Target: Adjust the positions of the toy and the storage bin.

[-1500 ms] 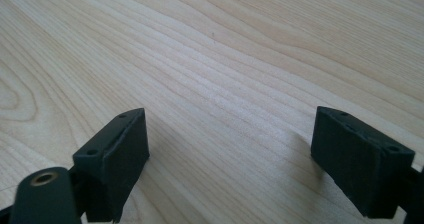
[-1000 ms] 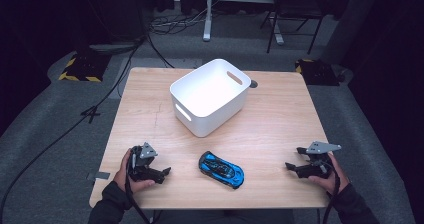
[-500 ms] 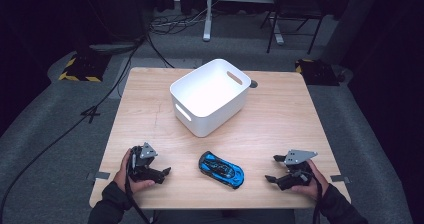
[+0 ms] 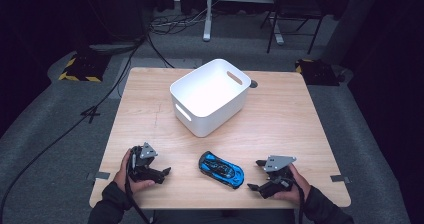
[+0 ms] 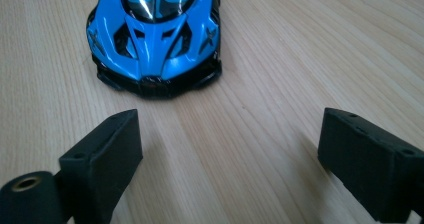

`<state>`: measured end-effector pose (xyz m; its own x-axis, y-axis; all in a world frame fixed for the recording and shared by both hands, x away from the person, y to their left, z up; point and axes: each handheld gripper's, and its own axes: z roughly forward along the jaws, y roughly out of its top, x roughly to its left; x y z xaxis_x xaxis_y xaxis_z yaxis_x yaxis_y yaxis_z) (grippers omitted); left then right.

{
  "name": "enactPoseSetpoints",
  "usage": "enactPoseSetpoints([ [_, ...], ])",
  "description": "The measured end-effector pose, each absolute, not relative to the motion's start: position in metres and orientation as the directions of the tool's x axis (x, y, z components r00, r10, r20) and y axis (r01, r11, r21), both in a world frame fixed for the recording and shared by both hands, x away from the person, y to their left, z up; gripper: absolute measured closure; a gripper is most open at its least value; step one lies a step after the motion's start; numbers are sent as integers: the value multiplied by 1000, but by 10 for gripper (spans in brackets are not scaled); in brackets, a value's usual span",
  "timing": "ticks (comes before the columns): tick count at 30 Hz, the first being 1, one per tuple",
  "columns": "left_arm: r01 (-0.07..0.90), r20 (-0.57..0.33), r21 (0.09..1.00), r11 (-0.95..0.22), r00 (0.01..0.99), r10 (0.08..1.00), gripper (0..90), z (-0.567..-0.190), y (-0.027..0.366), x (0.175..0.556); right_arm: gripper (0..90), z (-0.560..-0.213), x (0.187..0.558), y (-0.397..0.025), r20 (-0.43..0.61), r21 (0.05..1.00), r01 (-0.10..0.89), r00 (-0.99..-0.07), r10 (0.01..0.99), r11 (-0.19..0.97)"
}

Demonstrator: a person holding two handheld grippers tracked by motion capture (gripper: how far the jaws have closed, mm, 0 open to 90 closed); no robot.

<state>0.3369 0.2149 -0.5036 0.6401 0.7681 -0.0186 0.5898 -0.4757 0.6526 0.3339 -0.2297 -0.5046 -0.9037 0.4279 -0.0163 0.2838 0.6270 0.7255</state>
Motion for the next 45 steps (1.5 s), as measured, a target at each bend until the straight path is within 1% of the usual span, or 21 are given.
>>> enactPoseSetpoints([
  [8, 585, -14, 654, -479, 642, 767, 6, -504, 215, 337, 25, -505, 335, -208, -24, 712, 263, -918, 397, 651],
  [10, 590, -18, 652, -476, 640, 768, 6, -504, 215, 337, 3, -506, 333, -200, 7, 707, 306, -905, 426, 638],
  [12, 590, -20, 653, -475, 640, 768, 6, -504, 215, 337, 3, -506, 334, -194, 0, 705, 289, -913, 407, 648],
  [13, 590, -20, 653, -475, 640, 768, 6, -504, 215, 337, 3, -506, 336, -192, -25, 706, 247, -928, 372, 664],
  [14, 587, -16, 653, -478, 641, 767, 6, -504, 215, 337, 3, -506, 335, -188, -17, 701, 258, -926, 377, 665],
  [16, 585, -14, 655, -478, 642, 767, 6, -504, 215, 337, 3, -506, 336, -183, -26, 706, 241, -931, 365, 666],
  [18, 586, -11, 654, -479, 641, 768, 6, -503, 215, 337, 3, -506, 334, -177, 5, 709, 272, -924, 381, 650],
  [19, 585, -12, 655, -479, 641, 767, 6, -504, 215, 337, 3, -506, 335, -178, -18, 703, 240, -935, 354, 670],
  [21, 586, -13, 656, -475, 638, 770, 5, -504, 215, 337, 3, -506, 334, -173, -20, 710, 229, -939, 344, 666],
  [24, 592, -26, 654, -471, 640, 768, 4, -504, 214, 337, 3, -506, 335, -168, -26, 705, 222, -941, 337, 674],
  [25, 587, -16, 655, -475, 640, 768, 4, -504, 215, 337, 3, -506, 334, -165, -11, 704, 245, -935, 355, 667],
  [28, 588, -17, 655, -475, 640, 768, 4, -504, 215, 337, 3, -506, 338, -162, -29, 701, 220, -942, 335, 679],
  [33, 592, -26, 653, -472, 641, 767, 3, -504, 214, 337, 3, -505, 340, -157, -15, 697, 234, -940, 340, 678],
  [36, 590, -28, 650, -479, 648, 761, 3, -504, 214, 338, 48, -504, 344, -156, -6, 703, 277, -918, 396, 655],
  [38, 581, -12, 656, -482, 647, 763, 3, -504, 214, 339, 86, -504, 345, -157, -14, 705, 262, -923, 383, 659],
  [40, 586, -23, 653, -479, 648, 762, 3, -504, 213, 339, 207, -503, 344, -158, -17, 722, 237, -933, 360, 650],
  [41, 593, -33, 650, -474, 646, 763, 3, -504, 213, 339, 238, -503, 343, -160, -19, 729, 223, -939, 345, 647],
  [42, 594, -34, 649, -474, 646, 763, 3, -504, 213, 339, 239, -503, 343, -160, -18, 731, 224, -938, 347, 644],
  [43, 588, -31, 654, -477, 650, 759, 3, -504, 212, 339, 240, -503, 341, -158, 6, 737, 252, -931, 366, 628],
  [44, 594, -38, 650, -474, 648, 761, 3, -504, 212, 340, 241, -502, 343, -160, -18, 728, 226, -937, 348, 647],
  [45, 586, -21, 652, -481, 648, 761, 3, -504, 212, 340, 242, -502, 343, -160, -14, 728, 232, -936, 353, 645],
])
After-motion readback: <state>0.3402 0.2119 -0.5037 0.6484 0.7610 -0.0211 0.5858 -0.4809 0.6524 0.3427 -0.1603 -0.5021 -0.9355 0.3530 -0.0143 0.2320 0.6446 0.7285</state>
